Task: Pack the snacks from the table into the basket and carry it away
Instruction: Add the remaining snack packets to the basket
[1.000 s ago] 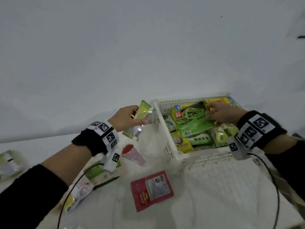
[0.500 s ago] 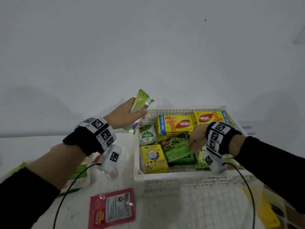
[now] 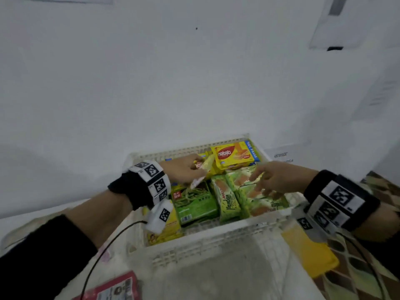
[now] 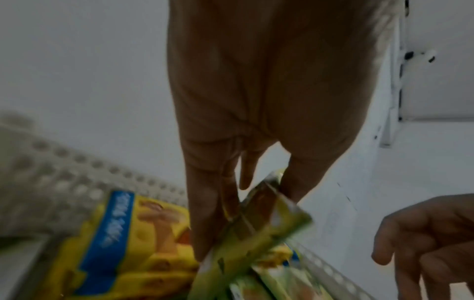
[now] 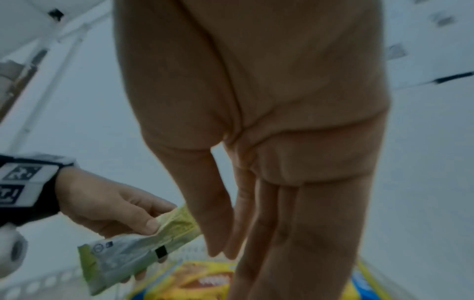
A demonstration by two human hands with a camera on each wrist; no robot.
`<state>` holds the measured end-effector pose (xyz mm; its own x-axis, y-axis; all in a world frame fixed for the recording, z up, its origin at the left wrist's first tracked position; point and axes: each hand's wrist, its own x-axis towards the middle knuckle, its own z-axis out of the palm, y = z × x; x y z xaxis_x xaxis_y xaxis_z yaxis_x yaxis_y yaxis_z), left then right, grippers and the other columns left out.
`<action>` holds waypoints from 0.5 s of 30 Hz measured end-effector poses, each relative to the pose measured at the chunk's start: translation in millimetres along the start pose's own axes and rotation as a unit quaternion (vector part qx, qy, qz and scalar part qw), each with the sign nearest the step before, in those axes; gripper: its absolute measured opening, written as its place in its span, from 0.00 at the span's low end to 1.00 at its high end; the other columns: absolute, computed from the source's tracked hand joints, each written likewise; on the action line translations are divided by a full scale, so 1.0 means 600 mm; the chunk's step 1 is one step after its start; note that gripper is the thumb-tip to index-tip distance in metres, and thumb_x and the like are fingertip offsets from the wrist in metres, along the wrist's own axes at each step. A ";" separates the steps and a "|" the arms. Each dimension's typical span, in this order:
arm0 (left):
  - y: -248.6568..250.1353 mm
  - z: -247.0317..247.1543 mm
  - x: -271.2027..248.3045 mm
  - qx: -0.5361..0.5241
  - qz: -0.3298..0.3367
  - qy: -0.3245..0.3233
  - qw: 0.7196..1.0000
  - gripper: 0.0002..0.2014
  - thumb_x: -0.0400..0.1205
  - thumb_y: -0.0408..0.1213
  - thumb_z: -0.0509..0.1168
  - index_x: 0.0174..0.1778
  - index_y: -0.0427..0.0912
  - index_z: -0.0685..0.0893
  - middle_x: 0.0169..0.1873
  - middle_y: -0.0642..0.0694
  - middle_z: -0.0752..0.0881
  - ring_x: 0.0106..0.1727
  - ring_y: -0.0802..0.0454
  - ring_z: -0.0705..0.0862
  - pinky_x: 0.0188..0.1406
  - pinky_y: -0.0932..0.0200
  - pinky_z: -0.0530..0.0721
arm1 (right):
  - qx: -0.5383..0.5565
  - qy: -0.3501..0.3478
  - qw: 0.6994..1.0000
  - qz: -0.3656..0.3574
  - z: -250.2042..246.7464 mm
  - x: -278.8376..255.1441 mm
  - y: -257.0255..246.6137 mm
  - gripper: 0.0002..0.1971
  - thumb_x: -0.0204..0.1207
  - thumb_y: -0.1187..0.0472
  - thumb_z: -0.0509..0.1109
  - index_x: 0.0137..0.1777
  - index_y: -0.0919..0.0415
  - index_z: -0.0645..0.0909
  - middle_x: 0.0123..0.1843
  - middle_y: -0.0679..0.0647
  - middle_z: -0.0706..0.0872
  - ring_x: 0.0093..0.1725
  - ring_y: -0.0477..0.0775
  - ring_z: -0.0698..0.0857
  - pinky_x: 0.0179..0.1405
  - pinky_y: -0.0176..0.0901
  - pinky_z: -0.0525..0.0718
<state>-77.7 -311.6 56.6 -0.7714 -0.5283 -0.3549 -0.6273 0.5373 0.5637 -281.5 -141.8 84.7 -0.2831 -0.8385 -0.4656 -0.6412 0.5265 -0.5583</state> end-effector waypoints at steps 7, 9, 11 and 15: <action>0.086 0.075 0.085 0.018 0.086 0.049 0.995 0.21 0.84 0.55 0.59 0.63 0.43 0.68 0.47 0.50 0.79 0.40 0.53 0.81 0.37 0.59 0.79 | -0.086 0.152 0.984 -0.046 0.024 -0.027 0.121 0.08 0.81 0.62 0.64 0.51 0.50 0.84 0.49 0.50 0.86 0.44 0.43 0.82 0.38 0.26 0.75; 0.115 0.079 0.101 0.043 0.134 0.040 0.989 0.18 0.83 0.54 0.61 0.57 0.44 0.70 0.41 0.51 0.77 0.36 0.57 0.75 0.33 0.63 0.72 | -0.054 0.181 0.981 -0.039 0.022 -0.037 0.134 0.13 0.78 0.71 0.60 0.49 0.57 0.86 0.48 0.51 0.86 0.37 0.37 0.78 0.31 0.21 0.74; 0.143 0.086 0.119 0.094 0.159 -0.013 0.983 0.18 0.82 0.54 0.63 0.57 0.43 0.74 0.45 0.49 0.79 0.41 0.54 0.76 0.37 0.62 0.73 | -0.027 0.205 0.978 -0.021 0.019 -0.049 0.144 0.15 0.76 0.73 0.58 0.46 0.60 0.86 0.43 0.52 0.85 0.30 0.41 0.76 0.23 0.23 0.72; 0.183 0.110 0.152 0.154 0.211 -0.070 0.963 0.18 0.78 0.55 0.69 0.52 0.45 0.79 0.50 0.49 0.83 0.46 0.51 0.80 0.45 0.57 0.77 | -0.020 0.214 0.977 -0.002 0.019 -0.066 0.161 0.12 0.80 0.69 0.59 0.44 0.57 0.83 0.36 0.50 0.81 0.27 0.47 0.73 0.25 0.32 0.69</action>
<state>-224.1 -257.5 37.0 -0.9575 -0.1378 -0.2532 -0.2407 0.8657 0.4390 -323.8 -56.3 41.2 -0.5475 -0.8269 -0.1282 -0.6677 0.5240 -0.5288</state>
